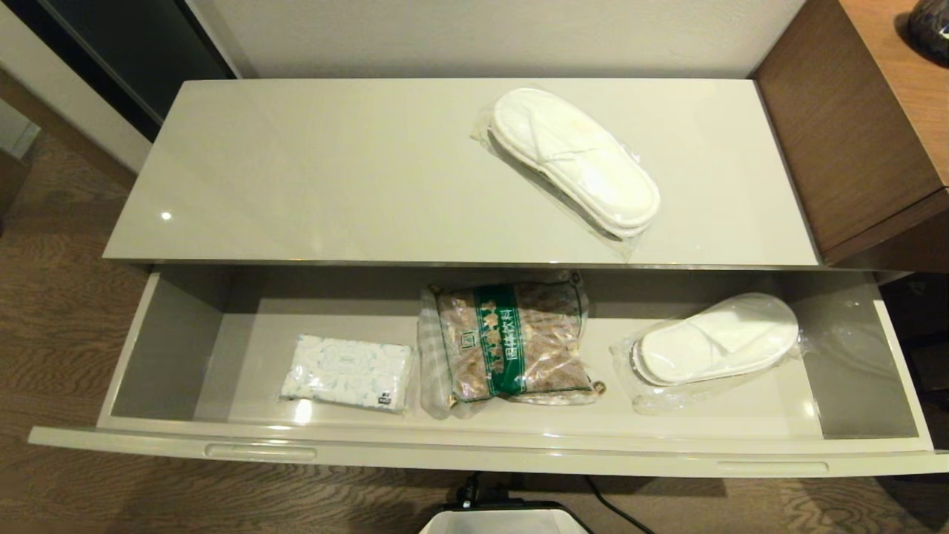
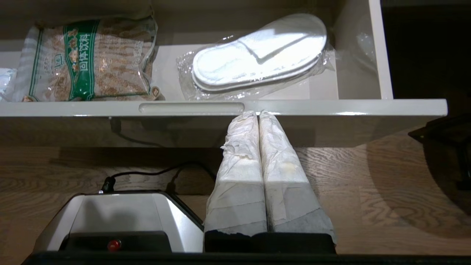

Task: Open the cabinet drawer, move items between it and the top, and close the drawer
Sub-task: Pick up the disposable slippers on the table

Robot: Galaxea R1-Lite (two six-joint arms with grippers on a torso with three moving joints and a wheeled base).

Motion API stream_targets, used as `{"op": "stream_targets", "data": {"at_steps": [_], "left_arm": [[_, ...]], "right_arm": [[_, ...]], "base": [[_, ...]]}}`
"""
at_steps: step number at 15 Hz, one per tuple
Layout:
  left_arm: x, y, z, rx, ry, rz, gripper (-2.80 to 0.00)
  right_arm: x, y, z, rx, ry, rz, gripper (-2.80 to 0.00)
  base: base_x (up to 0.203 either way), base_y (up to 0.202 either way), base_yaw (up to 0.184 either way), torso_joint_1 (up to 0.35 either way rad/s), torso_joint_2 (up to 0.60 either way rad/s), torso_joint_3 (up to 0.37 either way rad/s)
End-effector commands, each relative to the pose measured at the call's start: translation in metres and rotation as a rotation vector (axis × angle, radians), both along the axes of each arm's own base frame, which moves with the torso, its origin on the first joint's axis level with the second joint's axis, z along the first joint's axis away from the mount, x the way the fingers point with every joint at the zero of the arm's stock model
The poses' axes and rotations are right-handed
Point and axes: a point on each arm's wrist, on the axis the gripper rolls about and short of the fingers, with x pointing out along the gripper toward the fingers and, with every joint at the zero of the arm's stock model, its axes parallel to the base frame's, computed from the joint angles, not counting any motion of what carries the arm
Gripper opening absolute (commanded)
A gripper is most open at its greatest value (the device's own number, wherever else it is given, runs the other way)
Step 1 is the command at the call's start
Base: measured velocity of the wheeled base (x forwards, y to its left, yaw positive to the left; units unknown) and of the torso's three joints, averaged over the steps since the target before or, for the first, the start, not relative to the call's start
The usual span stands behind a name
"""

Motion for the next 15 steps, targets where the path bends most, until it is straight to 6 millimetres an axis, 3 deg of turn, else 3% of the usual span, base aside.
{"op": "stream_targets", "data": {"at_steps": [1, 5, 7, 9, 11, 13, 15], "left_arm": [[0.0, 0.0, 0.0, 0.0, 0.004, 0.001, -2.8], [0.0, 0.0, 0.0, 0.0, 0.004, 0.0, -2.8], [0.0, 0.0, 0.0, 0.0, 0.004, 0.001, -2.8], [0.0, 0.0, 0.0, 0.0, 0.004, 0.001, -2.8], [0.0, 0.0, 0.0, 0.0, 0.004, 0.0, -2.8], [0.0, 0.0, 0.0, 0.0, 0.004, 0.0, -2.8], [0.0, 0.0, 0.0, 0.0, 0.004, 0.001, -2.8]], "right_arm": [[-0.01, 0.0, 0.017, -0.004, -0.046, 0.008, -2.8], [-0.068, 0.002, 0.097, -0.01, -0.145, 0.123, -2.8], [-0.065, 0.003, 0.141, 0.053, -0.163, 0.119, -2.8], [-0.033, 0.002, 0.194, 0.168, -0.087, 0.048, -2.8], [0.014, 0.0, 0.219, 0.232, 0.062, -0.033, -2.8], [0.072, -0.001, 0.235, 0.221, 0.213, -0.083, -2.8], [0.15, 0.0, 0.249, 0.177, 0.334, -0.081, -2.8]], "base": [[0.0, 0.0, 0.0, 0.0, 0.0, 0.0], [0.0, 0.0, 0.0, 0.0, 0.0, 0.0], [0.0, 0.0, 0.0, 0.0, 0.0, 0.0], [0.0, 0.0, 0.0, 0.0, 0.0, 0.0], [0.0, 0.0, 0.0, 0.0, 0.0, 0.0], [0.0, 0.0, 0.0, 0.0, 0.0, 0.0], [0.0, 0.0, 0.0, 0.0, 0.0, 0.0]]}}
